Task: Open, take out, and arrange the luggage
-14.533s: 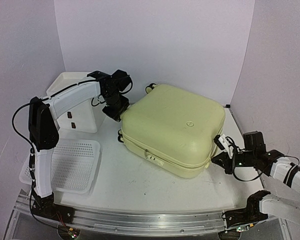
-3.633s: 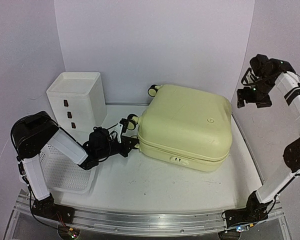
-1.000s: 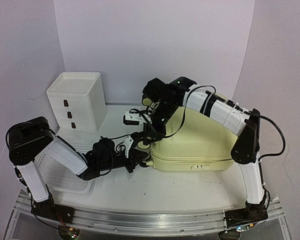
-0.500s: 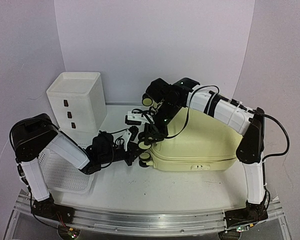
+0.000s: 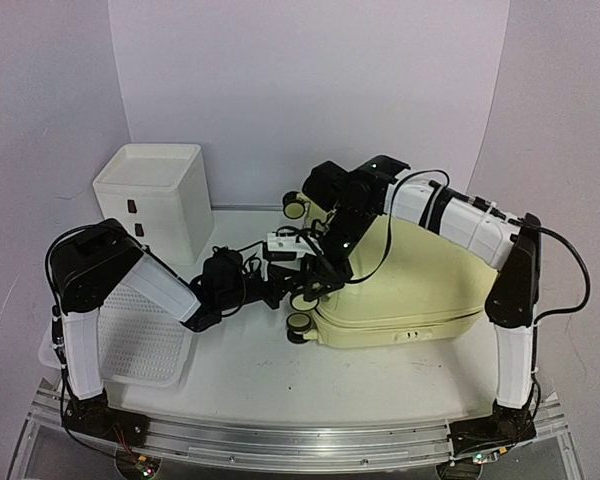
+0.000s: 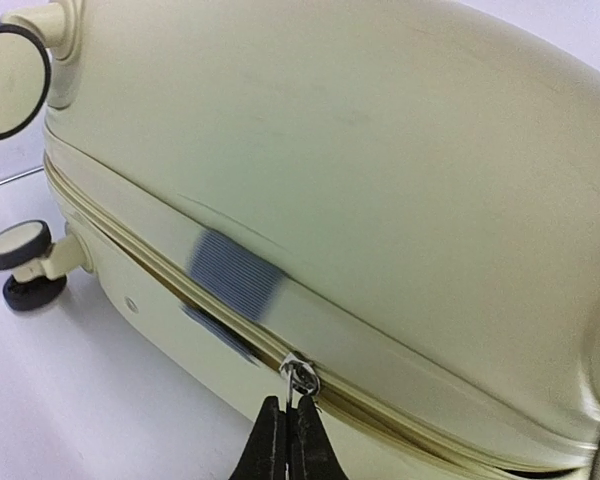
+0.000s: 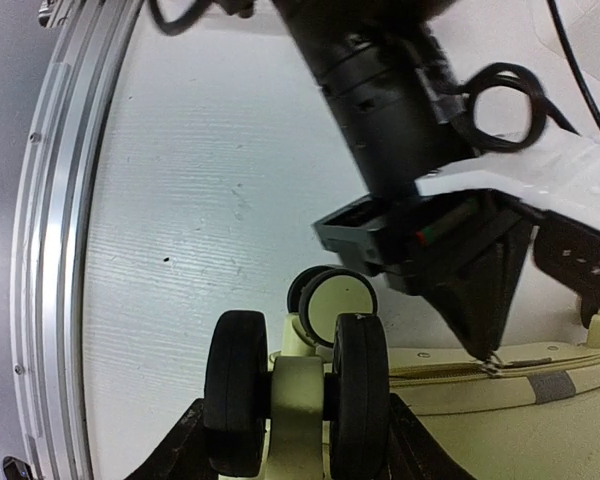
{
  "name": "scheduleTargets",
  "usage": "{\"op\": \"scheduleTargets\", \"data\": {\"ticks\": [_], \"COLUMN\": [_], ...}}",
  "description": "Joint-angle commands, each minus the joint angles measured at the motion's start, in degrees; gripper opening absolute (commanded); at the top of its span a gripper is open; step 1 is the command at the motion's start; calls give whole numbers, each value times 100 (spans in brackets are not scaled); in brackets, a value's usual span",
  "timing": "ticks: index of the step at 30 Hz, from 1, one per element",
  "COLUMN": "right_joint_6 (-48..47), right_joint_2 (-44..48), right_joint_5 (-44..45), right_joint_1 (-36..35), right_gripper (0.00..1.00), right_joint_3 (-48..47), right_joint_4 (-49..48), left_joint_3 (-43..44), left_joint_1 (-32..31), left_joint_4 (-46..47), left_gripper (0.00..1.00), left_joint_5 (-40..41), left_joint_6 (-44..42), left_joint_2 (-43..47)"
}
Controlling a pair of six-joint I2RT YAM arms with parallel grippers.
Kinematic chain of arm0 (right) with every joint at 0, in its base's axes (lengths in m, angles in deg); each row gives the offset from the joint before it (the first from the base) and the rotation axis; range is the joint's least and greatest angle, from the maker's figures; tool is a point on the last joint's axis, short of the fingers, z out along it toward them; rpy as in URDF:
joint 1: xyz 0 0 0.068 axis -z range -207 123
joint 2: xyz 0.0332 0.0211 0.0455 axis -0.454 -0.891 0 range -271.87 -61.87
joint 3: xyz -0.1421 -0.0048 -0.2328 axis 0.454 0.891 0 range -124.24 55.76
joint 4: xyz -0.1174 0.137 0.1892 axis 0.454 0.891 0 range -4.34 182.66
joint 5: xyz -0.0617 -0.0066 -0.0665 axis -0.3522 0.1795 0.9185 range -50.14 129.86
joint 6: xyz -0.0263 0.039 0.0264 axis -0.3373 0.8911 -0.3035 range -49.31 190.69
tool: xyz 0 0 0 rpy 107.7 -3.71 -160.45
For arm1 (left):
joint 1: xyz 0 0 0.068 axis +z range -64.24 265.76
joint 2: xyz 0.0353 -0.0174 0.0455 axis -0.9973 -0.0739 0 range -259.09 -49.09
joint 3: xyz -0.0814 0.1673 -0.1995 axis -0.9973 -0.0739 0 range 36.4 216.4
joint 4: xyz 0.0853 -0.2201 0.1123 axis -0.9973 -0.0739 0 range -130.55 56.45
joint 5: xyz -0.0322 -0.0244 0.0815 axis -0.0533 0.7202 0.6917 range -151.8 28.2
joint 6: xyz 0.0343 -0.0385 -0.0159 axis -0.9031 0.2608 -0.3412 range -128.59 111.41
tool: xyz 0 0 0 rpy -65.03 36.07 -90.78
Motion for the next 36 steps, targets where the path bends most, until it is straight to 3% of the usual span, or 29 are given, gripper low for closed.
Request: {"op": "scheduleTargets", "data": {"ticks": [1, 10, 16, 25, 33, 36], "right_joint_6": [318, 367, -123, -305, -835, -1061], "right_joint_2": [742, 1766, 2294, 2942, 3466, 3733], "right_joint_5": [-952, -926, -1029, -435, 30, 86], "right_joint_1": [146, 148, 145, 185, 194, 195], "right_gripper": [3, 4, 1, 0, 0, 0], "right_joint_3": [798, 1964, 2532, 3464, 3968, 4238], "right_joint_4": [1936, 1971, 2314, 2411, 2604, 2595], "left_joint_3": [528, 1376, 1416, 2345, 3625, 4085], "left_joint_1": [458, 753, 876, 1252, 1837, 1939], "left_joint_4": [-74, -518, -579, -1240, -1579, -1704], "left_gripper": [0, 0, 0, 0, 0, 0], "left_joint_5": [1066, 587, 124, -1735, -3799, -4084], "left_joint_6": [270, 784, 867, 714, 1214, 1441], "left_joint_2": [-210, -556, -634, -1192, -2003, -2312]}}
